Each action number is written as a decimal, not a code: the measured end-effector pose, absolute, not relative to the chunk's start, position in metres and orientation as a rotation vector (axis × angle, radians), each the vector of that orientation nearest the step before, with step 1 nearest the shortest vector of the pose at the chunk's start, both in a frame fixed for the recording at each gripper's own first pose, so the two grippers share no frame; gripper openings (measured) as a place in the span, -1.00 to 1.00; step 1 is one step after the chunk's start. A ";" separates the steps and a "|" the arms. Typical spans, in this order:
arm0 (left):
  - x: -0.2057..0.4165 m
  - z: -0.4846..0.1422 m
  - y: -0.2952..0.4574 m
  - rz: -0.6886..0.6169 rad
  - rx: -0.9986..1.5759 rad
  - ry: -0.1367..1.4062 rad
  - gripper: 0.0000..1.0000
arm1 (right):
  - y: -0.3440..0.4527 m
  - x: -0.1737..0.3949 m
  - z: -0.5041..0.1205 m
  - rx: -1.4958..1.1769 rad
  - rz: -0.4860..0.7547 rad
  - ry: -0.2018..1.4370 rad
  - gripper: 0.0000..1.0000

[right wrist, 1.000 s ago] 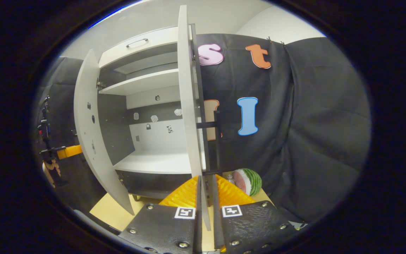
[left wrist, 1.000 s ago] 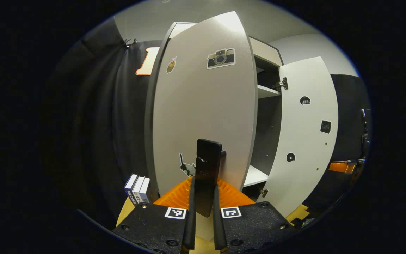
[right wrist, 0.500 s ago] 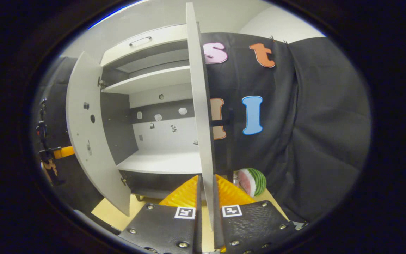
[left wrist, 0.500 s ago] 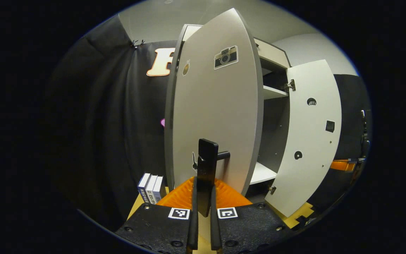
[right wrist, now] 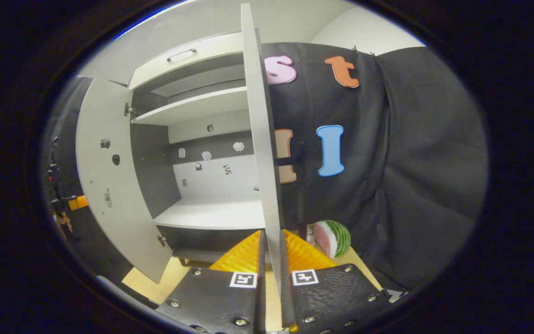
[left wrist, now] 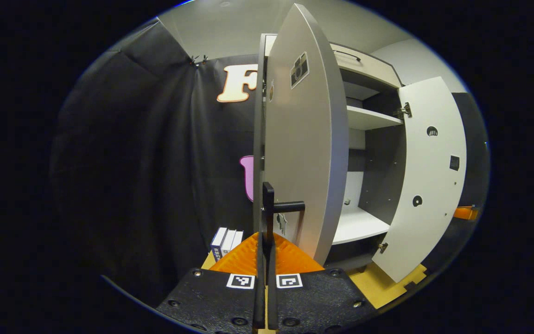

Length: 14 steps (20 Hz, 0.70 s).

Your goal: Open the right door of the double-door shoe cabinet with the right hand, and open the left door with the left hand.

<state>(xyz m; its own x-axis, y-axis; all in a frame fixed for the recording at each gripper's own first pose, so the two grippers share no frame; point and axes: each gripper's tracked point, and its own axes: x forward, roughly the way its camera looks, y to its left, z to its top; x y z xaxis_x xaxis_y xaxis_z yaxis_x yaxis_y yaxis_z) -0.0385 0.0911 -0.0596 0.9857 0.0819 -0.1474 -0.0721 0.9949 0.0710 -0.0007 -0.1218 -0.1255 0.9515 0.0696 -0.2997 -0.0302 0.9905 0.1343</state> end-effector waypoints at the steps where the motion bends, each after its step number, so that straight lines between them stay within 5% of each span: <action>1: -0.038 -0.059 0.100 0.104 0.074 0.152 -0.96 | -0.122 -0.001 -0.125 0.128 0.051 0.310 -0.73; 14: -0.038 -0.063 0.115 0.033 0.042 0.128 -0.92 | -0.118 -0.002 -0.115 0.117 0.024 0.280 -0.73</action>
<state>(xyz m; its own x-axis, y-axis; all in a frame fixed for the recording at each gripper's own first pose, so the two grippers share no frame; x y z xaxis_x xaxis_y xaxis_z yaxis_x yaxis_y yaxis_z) -0.0382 0.1154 -0.0627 0.9913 0.0351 -0.1265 -0.0297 0.9986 0.0440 -0.0022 -0.1184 -0.1155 0.9607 0.0395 -0.2746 -0.0070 0.9930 0.1183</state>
